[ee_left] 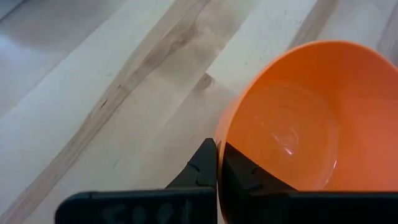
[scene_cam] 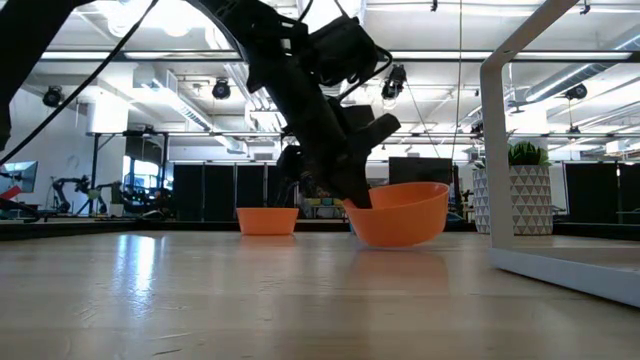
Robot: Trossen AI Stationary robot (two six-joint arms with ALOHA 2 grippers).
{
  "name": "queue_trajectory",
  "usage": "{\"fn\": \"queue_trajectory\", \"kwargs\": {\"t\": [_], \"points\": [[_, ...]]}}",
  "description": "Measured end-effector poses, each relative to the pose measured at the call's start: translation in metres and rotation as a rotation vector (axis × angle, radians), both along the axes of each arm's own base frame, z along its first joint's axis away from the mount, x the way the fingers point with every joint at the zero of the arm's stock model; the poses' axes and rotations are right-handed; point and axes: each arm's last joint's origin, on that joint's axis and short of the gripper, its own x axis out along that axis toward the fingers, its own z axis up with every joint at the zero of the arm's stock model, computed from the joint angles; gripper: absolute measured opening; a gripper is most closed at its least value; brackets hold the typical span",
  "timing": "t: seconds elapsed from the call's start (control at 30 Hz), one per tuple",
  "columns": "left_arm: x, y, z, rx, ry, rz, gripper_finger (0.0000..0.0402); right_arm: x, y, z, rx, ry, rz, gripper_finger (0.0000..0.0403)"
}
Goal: Pick & Place Mini bowls
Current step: Stack the bottom orange bowl on top of the orange bowl on the shelf
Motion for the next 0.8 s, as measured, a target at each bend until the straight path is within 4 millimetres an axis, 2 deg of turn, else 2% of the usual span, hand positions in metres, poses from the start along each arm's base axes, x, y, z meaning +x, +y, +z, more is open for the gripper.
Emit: {"fn": "queue_trajectory", "kwargs": {"t": [0.27, 0.6, 0.8], "points": [[0.0, 0.0, 0.0, -0.021, -0.008, 0.026, 0.0011, 0.0, 0.0, 0.0, 0.003, -0.001, 0.0, 0.0059], [0.0, 0.0, 0.001, -0.019, -0.012, 0.024, 0.0061, 0.0, 0.001, 0.0, 0.002, -0.001, 0.004, 0.0059], [-0.003, 0.0, 0.016, 0.006, -0.032, -0.005, 0.0064, 0.0, 0.001, 0.0, -0.001, -0.002, 0.006, 0.0059]]}}
